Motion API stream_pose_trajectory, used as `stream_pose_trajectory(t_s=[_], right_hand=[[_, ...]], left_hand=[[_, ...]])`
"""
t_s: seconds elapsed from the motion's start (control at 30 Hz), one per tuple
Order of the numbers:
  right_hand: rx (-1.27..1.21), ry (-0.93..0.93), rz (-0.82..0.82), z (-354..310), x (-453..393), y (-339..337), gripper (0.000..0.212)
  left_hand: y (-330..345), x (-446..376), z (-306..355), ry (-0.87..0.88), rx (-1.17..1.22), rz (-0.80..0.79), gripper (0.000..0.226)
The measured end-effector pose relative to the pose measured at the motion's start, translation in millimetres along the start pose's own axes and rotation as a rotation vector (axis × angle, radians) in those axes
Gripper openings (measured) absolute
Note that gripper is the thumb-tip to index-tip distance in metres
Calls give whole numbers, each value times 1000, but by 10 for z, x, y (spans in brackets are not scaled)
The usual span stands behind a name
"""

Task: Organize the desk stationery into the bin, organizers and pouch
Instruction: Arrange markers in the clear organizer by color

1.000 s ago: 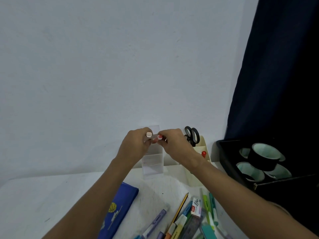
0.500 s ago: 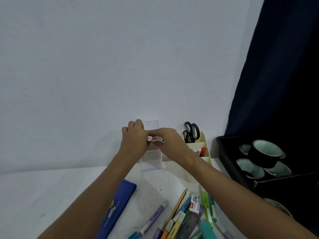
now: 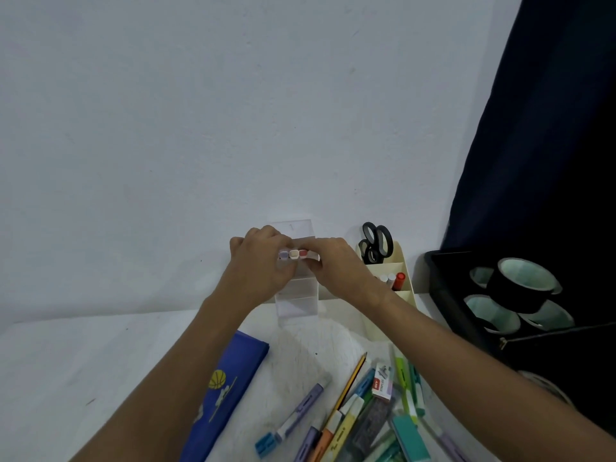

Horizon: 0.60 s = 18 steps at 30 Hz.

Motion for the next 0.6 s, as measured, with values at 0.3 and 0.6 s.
stream_pose_trajectory(t_s=[0.3, 0.6], right_hand=[[58, 0, 20, 116, -12, 102, 33], [236, -18, 8, 207, -66, 173, 30]], left_hand=[[109, -24, -65, -25, 84, 10, 15], [180, -65, -45, -27, -24, 52, 17]])
Point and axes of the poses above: each hand's wrist, its own x-axis away from the middle knuckle, its own y-axis out of the palm, z = x × y, the point moved 5 cm from there along -x, towards the middle knuckle, and after that the axes turned 13 degrees about -x, right-handed, at the moved point
